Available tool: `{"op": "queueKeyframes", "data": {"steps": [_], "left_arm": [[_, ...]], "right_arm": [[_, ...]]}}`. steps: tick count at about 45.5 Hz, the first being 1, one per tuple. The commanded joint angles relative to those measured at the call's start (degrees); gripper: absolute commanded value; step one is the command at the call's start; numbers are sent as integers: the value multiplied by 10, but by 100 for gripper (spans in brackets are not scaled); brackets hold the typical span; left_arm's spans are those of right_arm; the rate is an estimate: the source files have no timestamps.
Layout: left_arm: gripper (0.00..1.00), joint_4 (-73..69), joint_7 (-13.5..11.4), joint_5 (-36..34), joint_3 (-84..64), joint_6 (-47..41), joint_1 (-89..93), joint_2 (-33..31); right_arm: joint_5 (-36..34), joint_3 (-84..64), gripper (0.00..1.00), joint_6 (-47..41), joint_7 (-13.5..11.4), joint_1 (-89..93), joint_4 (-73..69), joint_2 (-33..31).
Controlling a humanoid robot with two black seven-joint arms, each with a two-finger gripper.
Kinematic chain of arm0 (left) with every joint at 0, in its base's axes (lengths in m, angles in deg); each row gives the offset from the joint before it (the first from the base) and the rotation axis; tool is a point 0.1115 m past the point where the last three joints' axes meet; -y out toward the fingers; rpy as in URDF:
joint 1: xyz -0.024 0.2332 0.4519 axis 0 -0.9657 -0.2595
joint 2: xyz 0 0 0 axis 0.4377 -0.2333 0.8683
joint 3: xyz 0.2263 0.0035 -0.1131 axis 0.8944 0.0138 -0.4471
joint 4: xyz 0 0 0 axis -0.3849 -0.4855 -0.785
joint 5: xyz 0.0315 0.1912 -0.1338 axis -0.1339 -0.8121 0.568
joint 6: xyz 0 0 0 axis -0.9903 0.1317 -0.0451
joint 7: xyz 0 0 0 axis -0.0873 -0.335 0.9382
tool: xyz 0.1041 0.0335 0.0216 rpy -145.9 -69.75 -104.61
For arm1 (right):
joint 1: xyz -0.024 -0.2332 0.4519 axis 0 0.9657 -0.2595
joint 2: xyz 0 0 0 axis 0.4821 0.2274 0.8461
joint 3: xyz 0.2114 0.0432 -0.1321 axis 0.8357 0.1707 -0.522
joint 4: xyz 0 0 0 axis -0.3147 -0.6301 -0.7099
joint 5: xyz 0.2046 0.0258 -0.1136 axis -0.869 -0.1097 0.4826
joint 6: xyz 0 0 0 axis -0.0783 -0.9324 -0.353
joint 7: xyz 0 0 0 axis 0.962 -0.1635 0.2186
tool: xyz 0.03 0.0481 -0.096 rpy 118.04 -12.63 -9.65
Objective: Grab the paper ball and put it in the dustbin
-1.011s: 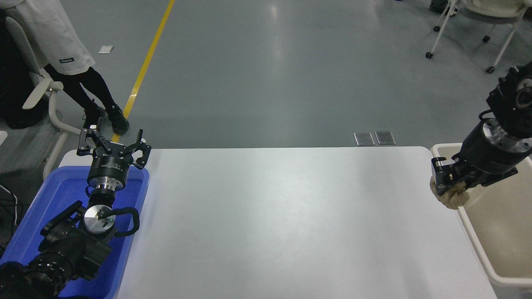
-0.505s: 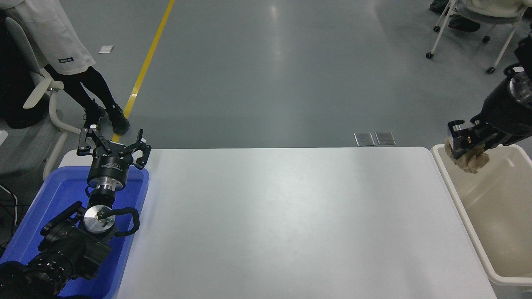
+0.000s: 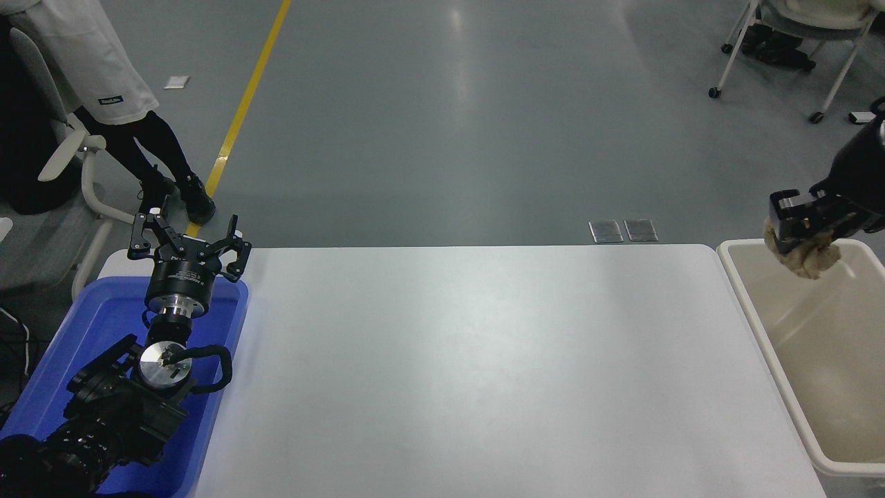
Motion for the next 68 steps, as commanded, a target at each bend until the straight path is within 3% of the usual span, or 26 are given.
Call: {"op": "queueKeyframes", "data": {"steps": [1, 12, 21, 33, 45, 55, 68], "left_arm": [[99, 0, 0, 0, 0, 0, 0, 0], [99, -1, 0, 0, 0, 0, 0, 0], [99, -1, 0, 0, 0, 0, 0, 0], [99, 0, 0, 0, 0, 0, 0, 0], [99, 0, 0, 0, 0, 0, 0, 0], [99, 0, 0, 0, 0, 0, 0, 0], [99, 0, 0, 0, 0, 0, 0, 0]], "right_arm": [[16, -5, 0, 0, 0, 53, 63, -59], [7, 37, 0, 0, 1, 127, 171, -124], [7, 174, 0, 0, 1, 263, 253, -166], [7, 303, 0, 0, 0, 420, 377, -168], [6, 355, 0, 0, 0, 522, 403, -164], [0, 404, 0, 118, 0, 608, 415, -154], [-67, 425, 0, 257, 1, 698, 466, -102]]}}
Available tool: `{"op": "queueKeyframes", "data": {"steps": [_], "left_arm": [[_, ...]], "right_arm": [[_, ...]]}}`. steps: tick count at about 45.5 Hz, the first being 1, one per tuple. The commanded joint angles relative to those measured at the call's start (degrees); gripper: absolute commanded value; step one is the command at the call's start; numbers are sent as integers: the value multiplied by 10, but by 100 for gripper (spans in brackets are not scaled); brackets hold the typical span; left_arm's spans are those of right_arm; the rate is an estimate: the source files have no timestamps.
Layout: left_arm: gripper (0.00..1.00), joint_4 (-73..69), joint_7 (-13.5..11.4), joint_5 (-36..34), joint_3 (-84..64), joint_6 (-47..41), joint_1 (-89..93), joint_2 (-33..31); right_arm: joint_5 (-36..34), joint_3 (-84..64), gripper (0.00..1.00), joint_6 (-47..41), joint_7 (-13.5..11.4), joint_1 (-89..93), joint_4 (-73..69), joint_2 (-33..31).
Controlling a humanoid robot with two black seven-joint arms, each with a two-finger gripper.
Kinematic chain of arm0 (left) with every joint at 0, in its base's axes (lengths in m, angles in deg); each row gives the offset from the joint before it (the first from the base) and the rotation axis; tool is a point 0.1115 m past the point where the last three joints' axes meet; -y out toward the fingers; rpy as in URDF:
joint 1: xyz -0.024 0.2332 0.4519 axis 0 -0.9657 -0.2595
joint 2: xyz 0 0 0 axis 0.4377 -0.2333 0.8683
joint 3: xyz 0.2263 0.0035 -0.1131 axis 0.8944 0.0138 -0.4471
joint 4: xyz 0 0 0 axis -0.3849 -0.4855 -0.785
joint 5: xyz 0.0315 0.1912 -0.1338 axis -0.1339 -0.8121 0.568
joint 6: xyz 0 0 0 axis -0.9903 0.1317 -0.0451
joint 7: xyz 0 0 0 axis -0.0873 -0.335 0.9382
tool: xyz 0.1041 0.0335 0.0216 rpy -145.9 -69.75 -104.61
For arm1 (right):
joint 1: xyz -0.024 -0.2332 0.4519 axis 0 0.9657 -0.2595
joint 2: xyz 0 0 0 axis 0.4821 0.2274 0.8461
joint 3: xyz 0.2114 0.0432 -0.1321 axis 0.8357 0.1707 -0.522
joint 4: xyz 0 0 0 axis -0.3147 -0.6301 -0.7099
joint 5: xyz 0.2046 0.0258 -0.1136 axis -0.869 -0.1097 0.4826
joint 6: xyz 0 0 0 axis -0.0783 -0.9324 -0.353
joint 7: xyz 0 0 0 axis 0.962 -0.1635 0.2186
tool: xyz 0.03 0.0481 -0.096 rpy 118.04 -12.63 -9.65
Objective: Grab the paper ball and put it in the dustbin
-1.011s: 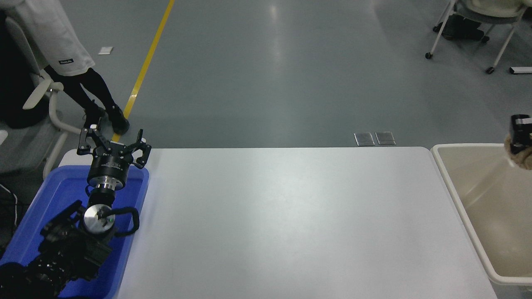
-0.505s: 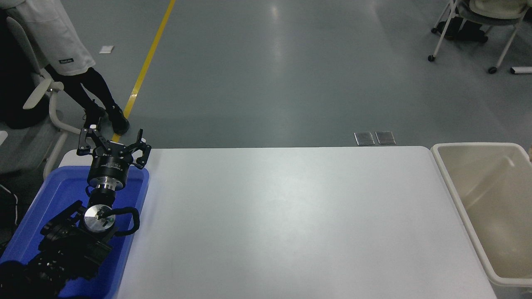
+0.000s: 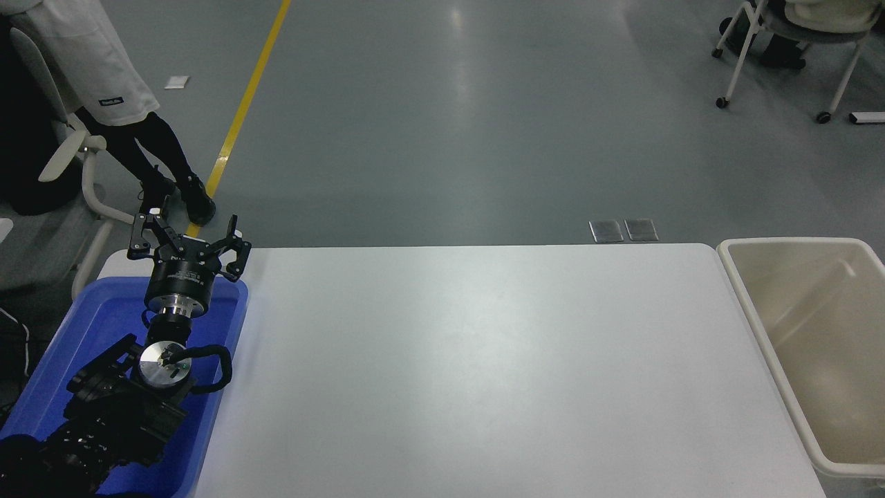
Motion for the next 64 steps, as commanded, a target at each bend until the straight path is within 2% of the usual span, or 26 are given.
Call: {"op": "queueKeyframes", "data": {"steps": [1, 10, 19, 23, 36, 55, 58, 59, 60, 61, 64], "left_arm": [[99, 0, 0, 0, 0, 0, 0, 0], [99, 0, 0, 0, 0, 0, 0, 0], [99, 0, -1, 0, 0, 0, 0, 0], [99, 0, 0, 0, 0, 0, 0, 0], [99, 0, 0, 0, 0, 0, 0, 0], [99, 0, 0, 0, 0, 0, 0, 0], [99, 0, -1, 0, 0, 0, 0, 0], [99, 0, -1, 0, 0, 0, 0, 0], [99, 0, -1, 0, 0, 0, 0, 0], [99, 0, -1, 0, 0, 0, -1, 0], [99, 0, -1, 0, 0, 0, 0, 0]], "right_arm": [[-50, 24, 0, 122, 1, 86, 45, 43], [-120, 73, 0, 227, 2, 176, 122, 111], [-124, 130, 0, 272, 2, 249, 233, 202], [-124, 132, 0, 286, 2, 259, 250, 223], [-146, 154, 0, 407, 7, 287, 254, 267], [-145, 147, 1, 418, 8, 305, 260, 273], [-142, 146, 60, 420, 9, 307, 262, 269], [-143, 147, 76, 421, 9, 306, 267, 269], [-145, 148, 88, 422, 9, 306, 272, 268], [-145, 150, 91, 424, 9, 306, 276, 268], [-145, 150, 92, 427, 9, 307, 278, 269]]}}
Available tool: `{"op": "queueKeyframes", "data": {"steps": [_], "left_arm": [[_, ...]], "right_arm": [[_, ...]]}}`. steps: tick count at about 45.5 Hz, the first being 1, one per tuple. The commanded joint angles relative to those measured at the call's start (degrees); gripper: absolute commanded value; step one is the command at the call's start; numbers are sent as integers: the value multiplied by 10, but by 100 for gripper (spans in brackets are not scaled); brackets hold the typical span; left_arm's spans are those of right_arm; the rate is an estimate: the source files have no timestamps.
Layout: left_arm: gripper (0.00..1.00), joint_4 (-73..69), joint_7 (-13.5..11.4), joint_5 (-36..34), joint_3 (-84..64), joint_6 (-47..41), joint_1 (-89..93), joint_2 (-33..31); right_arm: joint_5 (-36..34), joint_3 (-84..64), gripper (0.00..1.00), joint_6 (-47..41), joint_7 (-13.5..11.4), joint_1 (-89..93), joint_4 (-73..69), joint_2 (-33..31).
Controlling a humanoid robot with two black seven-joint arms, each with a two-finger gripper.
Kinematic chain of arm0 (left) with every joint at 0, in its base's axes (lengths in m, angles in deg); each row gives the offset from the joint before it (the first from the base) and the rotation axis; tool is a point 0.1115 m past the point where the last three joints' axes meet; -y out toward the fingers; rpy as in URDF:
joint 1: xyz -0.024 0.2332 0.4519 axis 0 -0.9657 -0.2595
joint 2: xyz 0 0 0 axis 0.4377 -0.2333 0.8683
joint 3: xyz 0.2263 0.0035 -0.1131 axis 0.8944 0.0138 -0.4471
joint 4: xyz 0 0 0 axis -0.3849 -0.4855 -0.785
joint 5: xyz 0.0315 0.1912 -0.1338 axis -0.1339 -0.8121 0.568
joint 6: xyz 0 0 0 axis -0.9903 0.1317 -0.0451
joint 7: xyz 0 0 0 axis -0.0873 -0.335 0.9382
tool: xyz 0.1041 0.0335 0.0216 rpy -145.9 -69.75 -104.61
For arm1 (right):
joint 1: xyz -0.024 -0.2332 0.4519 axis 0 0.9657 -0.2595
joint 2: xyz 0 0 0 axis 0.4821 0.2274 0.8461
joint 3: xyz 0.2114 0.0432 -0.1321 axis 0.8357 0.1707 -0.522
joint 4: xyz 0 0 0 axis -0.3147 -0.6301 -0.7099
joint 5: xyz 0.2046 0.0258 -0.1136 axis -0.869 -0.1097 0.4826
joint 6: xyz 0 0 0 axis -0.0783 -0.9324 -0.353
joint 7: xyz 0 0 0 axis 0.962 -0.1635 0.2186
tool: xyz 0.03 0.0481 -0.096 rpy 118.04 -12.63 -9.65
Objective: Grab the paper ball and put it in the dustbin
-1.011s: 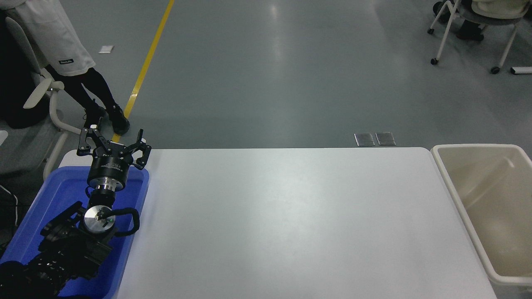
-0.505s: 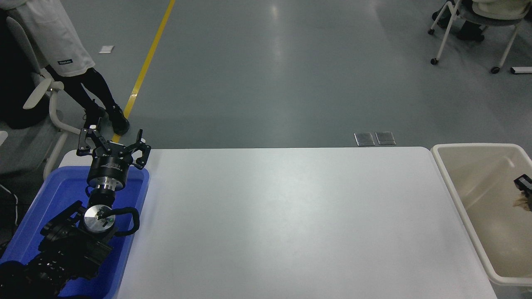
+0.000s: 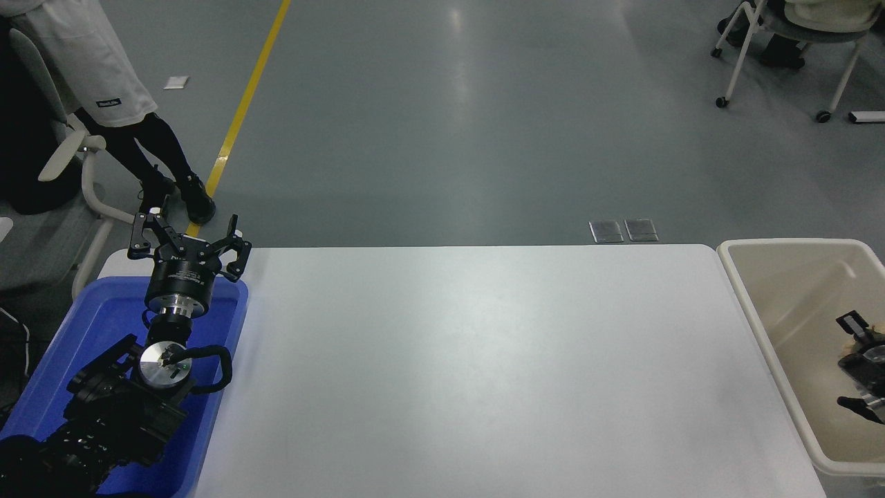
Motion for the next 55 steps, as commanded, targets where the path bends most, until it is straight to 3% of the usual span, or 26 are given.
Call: {"op": "queueKeyframes", "data": {"steps": [1, 28, 45, 55], "left_arm": [[99, 0, 0, 0, 0, 0, 0, 0], [99, 0, 1, 0, 0, 0, 0, 0], [99, 0, 0, 0, 0, 0, 0, 0], [99, -1, 1, 0, 0, 0, 0, 0]], "right_arm": [[-2, 0, 92, 13, 1, 5, 14, 1], [-2, 18, 100, 9, 0, -8, -11, -13], [6, 297, 100, 7, 1, -29, -65, -61], [-1, 374, 100, 5, 1, -28, -164, -99]]}}
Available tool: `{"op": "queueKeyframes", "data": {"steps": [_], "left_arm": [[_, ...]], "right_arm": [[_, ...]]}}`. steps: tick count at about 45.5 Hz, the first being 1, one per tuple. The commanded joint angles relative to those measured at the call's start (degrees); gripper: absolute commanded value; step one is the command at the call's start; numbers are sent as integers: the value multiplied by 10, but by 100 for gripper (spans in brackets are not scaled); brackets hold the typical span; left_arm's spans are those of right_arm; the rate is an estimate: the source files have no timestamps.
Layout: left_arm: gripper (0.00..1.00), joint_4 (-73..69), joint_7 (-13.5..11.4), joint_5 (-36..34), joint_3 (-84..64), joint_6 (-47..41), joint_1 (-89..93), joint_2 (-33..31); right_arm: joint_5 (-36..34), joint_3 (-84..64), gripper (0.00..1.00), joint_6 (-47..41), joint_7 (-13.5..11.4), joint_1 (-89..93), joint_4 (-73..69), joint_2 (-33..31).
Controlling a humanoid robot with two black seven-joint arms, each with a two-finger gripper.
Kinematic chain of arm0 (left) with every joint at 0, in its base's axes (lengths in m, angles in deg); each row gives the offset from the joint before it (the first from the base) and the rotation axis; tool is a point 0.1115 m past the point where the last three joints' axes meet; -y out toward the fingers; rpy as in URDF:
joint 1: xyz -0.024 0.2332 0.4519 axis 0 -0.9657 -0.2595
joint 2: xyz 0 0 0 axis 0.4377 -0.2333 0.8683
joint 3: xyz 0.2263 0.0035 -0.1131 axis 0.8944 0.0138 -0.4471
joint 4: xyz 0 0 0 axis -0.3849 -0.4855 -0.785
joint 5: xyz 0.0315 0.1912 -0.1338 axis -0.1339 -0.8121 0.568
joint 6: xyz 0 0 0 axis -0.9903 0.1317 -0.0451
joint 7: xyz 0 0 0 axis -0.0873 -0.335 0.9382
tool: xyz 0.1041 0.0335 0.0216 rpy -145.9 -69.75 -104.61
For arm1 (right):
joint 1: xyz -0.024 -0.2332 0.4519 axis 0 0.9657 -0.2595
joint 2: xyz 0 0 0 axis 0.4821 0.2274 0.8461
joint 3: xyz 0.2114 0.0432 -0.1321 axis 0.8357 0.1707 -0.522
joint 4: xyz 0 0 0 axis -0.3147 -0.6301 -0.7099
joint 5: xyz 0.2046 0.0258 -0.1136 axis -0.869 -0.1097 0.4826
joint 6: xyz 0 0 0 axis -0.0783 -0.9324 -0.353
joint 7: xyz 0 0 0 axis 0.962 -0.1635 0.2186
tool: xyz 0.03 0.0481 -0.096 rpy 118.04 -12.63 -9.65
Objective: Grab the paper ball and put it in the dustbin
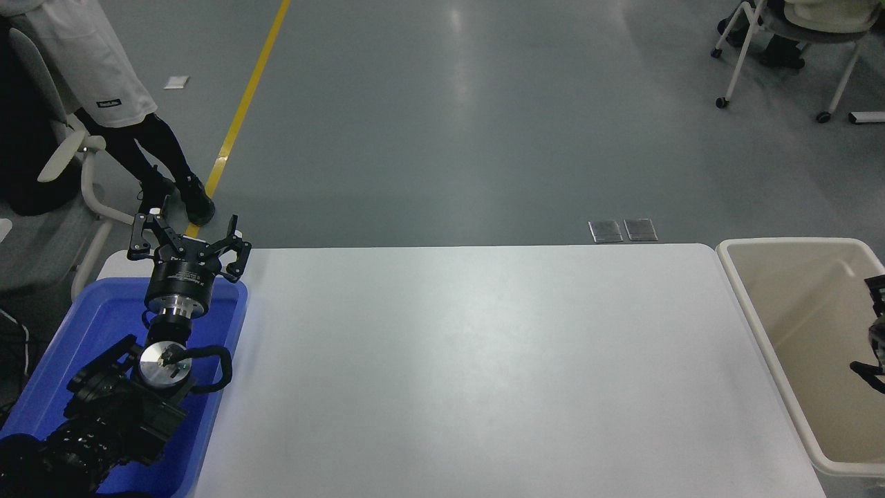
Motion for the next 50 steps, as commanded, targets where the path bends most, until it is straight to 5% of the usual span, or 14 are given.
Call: {"op": "queueKeyframes", "data": {"steps": [1, 8, 16, 31, 40, 50], "left_arm": [[99, 0, -1, 0, 0, 0, 0, 0], [99, 0, 0, 0, 0, 0, 0, 0], [99, -1, 0, 0, 0, 0, 0, 0], [99, -1, 0, 0, 0, 0, 0, 0], [99, 0, -1, 0, 0, 0, 0, 0], [99, 0, -1, 0, 0, 0, 0, 0]], "right_arm": [[-7, 126, 100, -2, 0, -4, -76, -29], [-7, 212, 100, -2, 17, -3, -91, -23], [-45, 238, 100, -11, 112, 6, -140, -20], [-117, 237, 100, -154, 231, 36, -176, 22], [-116, 239, 100, -197, 355, 48, -176, 82], [-116, 239, 100, -196, 382, 58, -177, 140]]}}
